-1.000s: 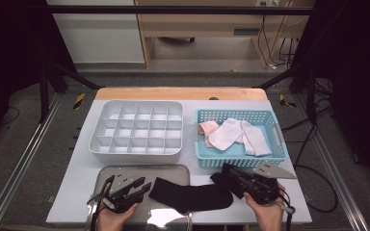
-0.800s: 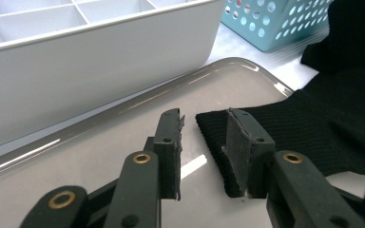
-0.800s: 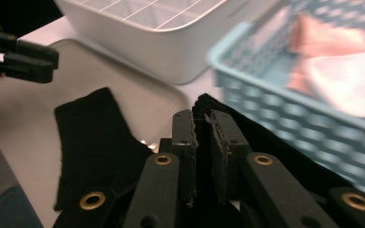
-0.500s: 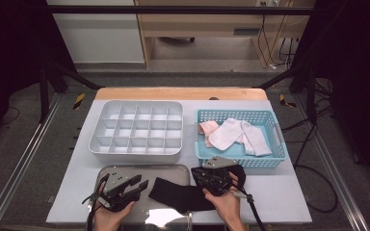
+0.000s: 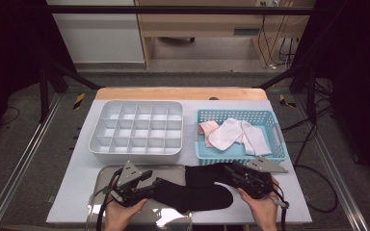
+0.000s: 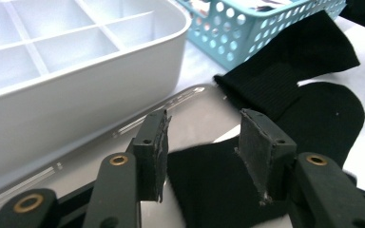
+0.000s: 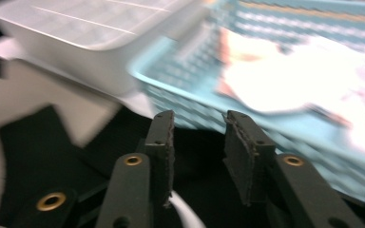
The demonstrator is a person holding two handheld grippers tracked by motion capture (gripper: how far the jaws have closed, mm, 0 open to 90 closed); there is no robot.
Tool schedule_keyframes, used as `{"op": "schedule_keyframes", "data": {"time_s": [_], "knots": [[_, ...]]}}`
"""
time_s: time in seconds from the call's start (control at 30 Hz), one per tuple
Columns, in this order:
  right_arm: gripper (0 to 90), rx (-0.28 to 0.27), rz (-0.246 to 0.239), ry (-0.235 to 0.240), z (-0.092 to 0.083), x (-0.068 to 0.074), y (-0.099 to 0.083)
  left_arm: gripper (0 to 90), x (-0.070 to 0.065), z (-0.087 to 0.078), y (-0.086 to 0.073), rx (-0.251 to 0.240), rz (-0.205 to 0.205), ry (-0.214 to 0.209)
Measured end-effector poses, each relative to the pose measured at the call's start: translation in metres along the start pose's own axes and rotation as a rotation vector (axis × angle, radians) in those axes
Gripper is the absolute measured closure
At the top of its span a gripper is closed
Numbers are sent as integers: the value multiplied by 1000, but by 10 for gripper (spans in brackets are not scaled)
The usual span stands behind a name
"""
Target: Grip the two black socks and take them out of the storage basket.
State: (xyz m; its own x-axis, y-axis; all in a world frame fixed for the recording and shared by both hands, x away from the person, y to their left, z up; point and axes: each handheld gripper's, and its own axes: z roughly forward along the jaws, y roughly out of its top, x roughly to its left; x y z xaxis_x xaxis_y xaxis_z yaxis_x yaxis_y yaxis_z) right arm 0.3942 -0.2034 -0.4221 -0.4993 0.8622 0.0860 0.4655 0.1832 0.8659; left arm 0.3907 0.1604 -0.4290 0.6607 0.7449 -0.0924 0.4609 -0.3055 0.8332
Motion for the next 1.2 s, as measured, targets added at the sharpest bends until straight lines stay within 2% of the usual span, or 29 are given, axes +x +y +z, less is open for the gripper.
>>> {"op": "schedule_keyframes", "data": {"time_s": [0.1, 0.2, 0.3, 0.43, 0.5, 0.57, 0.7, 0.77, 0.93, 1.03, 1.13, 1.2], "knots": [[610, 24, 20, -51, -4, -13, -16, 516, -9, 12, 11, 7, 17, -3], [590, 47, 40, -73, -3, -23, -25, 526, -19, 26, 20, 18, 32, -5], [582, 58, 75, -72, -2, -30, -30, 541, -26, 42, 26, 40, 39, -8], [591, 96, 86, -51, 4, -31, -38, 554, -38, 69, 27, 101, 40, -6], [629, 115, 78, -47, 6, -32, -40, 569, -43, 80, 25, 125, 51, 4], [708, 136, 78, -40, 7, -33, -40, 591, -48, 88, 23, 150, 50, 15], [845, 160, 92, -19, 6, -35, -42, 669, -50, 100, 17, 200, 36, 38], [863, 168, 96, -11, 6, -35, -42, 702, -49, 102, 16, 194, 15, 27], [869, 154, 95, -8, 4, -34, -39, 851, -51, 101, 16, 188, 35, 29], [869, 140, 91, -4, 1, -34, -36, 869, -49, 99, 17, 168, 17, 6], [868, 119, 92, -1, -7, -33, -31, 871, -43, 82, 23, 118, 5, -28], [867, 101, 96, 3, -13, -32, -27, 871, -39, 64, 29, 79, 5, -46]]}}
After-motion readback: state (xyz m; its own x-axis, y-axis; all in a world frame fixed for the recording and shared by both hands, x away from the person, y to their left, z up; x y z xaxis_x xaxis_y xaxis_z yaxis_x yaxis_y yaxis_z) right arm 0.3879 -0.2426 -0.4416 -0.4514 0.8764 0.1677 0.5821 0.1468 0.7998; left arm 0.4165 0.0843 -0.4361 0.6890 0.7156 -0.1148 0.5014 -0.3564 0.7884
